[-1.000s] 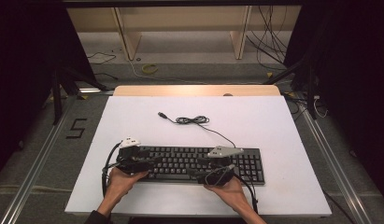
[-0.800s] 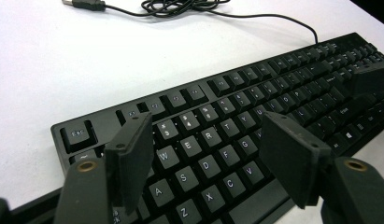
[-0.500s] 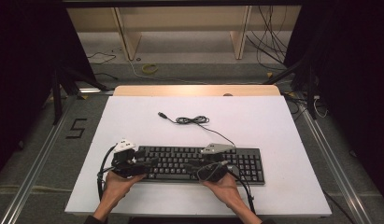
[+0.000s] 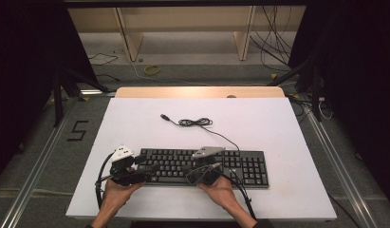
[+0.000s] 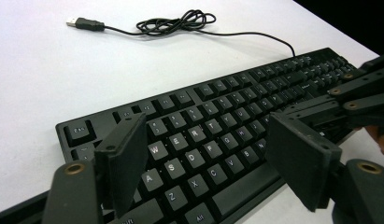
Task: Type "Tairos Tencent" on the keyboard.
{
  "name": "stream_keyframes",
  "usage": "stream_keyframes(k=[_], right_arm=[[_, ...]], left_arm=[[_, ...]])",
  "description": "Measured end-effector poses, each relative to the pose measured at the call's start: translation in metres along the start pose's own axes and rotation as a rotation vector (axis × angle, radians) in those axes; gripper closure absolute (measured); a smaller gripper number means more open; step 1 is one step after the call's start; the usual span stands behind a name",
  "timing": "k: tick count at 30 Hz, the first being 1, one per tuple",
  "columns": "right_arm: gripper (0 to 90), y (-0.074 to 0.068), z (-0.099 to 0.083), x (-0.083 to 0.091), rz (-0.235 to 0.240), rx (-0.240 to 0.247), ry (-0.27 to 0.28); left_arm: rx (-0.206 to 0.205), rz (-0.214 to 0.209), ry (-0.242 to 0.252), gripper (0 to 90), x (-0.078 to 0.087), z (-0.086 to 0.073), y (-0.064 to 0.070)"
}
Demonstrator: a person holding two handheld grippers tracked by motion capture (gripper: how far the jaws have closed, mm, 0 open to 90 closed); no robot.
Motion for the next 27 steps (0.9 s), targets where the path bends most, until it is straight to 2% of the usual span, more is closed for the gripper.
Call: stream_keyframes(k=[10,27], right_arm=[[90.0,-0.002,-0.004,-0.014,-0.011,0.014,-0.039],[90.0,-0.001,-0.009,-0.019,-0.026,0.034,-0.063]], left_arm=[[-0.001,-0.001,0.014,28.2,0.004,-0.001,0.001],[0.000,0.004,0.019,28.0,0.004,0.000,0.000]])
Point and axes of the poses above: each handheld gripper's, and its own axes: x roughly backward along the jaws, z roughly out of its top, y roughly to its right, the point moved 8 cm from there along -x, roughly forward along the jaws, and after that the axes turned 11 degrees about y, right-handed, at the moved point
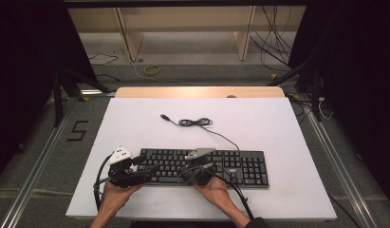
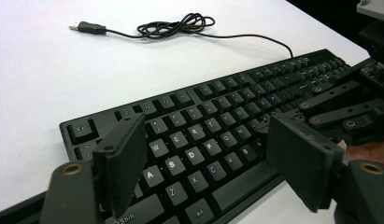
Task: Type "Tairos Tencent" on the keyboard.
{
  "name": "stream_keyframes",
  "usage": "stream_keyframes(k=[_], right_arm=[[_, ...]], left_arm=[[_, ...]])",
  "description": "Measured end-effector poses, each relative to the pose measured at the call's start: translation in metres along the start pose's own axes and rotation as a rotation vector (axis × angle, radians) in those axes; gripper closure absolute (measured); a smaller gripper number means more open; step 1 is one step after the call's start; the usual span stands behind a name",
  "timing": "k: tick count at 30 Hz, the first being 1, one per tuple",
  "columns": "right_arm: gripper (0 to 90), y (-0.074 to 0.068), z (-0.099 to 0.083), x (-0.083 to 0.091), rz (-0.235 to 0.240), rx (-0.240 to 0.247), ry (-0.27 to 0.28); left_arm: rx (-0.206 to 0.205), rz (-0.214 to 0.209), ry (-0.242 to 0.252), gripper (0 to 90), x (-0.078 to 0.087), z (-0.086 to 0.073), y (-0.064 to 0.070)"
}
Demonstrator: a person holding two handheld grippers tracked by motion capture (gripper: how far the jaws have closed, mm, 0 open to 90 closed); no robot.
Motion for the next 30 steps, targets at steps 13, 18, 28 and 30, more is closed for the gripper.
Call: stream_keyframes(k=[13,18,28,30], right_arm=[[90.0,0.001,0.000,-0.002,-0.020,0.002,-0.006],[86.2,0.001,0.009,0.008,-0.005,-0.024,0.058],[64.7,0.014,0.007,0.036,0.013,-0.065,0.121],[61.6,0.016,0.006,0.041,0.017,-0.066,0.126]], left_arm=[[-0.011,0.004,-0.007,28.1,-0.001,0.000,-0.003],[-0.012,0.004,-0.010,28.3,-0.003,0.000,-0.004],[-0.026,-0.003,-0.025,31.0,-0.013,-0.001,0.000],[-0.026,-0.006,-0.029,31.6,-0.015,-0.002,0.001]])
Point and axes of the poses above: each handheld gripper's, and its own axes: x roughly backward along the jaws, z roughly out of its top, y roughly to its right, the point moved 8 cm from there along -x, roughly forward along the jaws, and after that the axes turned 11 degrees about y, right-handed, at the moved point
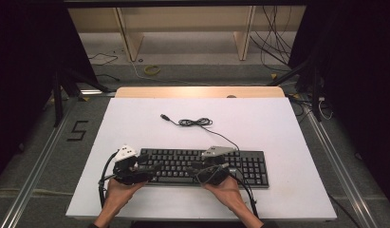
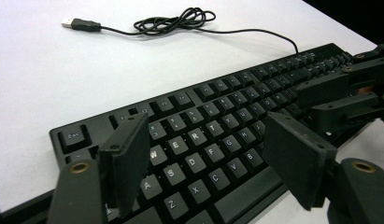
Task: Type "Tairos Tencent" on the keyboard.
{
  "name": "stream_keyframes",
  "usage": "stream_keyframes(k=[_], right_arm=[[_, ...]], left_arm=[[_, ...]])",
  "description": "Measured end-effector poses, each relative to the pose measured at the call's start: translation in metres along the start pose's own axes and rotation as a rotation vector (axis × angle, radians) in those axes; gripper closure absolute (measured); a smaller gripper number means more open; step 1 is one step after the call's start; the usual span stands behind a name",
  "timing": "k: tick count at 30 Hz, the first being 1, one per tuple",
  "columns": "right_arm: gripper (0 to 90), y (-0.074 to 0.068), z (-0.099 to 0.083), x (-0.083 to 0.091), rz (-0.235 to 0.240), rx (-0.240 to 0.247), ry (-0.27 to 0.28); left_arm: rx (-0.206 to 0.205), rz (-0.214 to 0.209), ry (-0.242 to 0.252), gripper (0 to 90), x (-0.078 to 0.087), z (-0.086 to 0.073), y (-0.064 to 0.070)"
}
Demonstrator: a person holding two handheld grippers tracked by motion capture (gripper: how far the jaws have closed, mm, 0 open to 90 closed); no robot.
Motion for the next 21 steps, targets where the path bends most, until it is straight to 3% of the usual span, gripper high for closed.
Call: stream_keyframes(k=[7,21], right_arm=[[50.5,0.004,0.004,0.014,-0.004,-0.008,0.036],[40.7,0.014,0.006,0.036,-0.019,-0.003,0.079]], left_arm=[[-0.012,-0.003,-0.014,32.7,-0.006,0.000,0.001],[-0.016,-0.009,-0.031,30.5,-0.014,0.001,0.005]])
Point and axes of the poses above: each handheld gripper's, and its own axes: x roughly backward along the jaws, z roughly out of its top, y roughly to its right, the point moved 8 cm from there along -x, roughly forward along the jaws, and after that the axes turned 11 degrees about y, right-handed, at the moved point
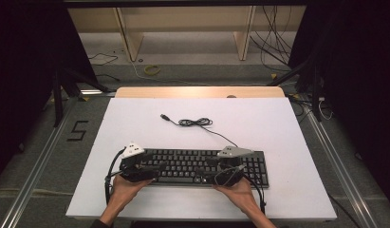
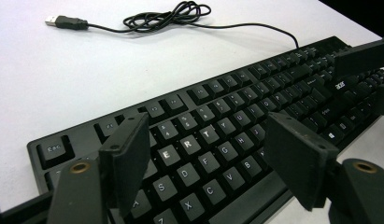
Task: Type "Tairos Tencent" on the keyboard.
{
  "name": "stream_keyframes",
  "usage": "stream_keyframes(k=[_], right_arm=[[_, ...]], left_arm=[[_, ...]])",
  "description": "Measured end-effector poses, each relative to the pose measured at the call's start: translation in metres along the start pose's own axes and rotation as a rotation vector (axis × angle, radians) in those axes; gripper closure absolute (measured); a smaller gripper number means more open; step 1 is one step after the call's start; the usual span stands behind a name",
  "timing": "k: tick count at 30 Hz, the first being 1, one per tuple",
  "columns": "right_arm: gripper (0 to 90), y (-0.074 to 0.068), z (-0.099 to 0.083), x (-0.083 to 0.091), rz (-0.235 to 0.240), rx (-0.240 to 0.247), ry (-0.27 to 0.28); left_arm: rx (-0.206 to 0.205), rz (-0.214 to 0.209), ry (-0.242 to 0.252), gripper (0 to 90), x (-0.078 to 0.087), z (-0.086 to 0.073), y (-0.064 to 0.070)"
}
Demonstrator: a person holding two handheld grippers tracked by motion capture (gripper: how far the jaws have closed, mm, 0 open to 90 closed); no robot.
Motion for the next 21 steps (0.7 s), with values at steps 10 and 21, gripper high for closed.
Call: stream_keyframes(k=[10,21], right_arm=[[38.0,0.008,0.000,0.013,-0.018,-0.006,0.018],[37.5,0.011,-0.002,0.023,-0.026,-0.008,0.025]], left_arm=[[0.000,-0.011,-0.002,27.9,-0.006,0.003,0.003],[-0.004,-0.010,-0.020,30.3,-0.015,0.006,0.002]])
Point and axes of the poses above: each handheld gripper's, and its own axes: x roughly backward along the jaws, z roughly out of its top, y roughly to its right, the point moved 8 cm from there along -x, roughly forward along the jaws, and after that the axes turned 11 degrees about y, right-handed, at the moved point
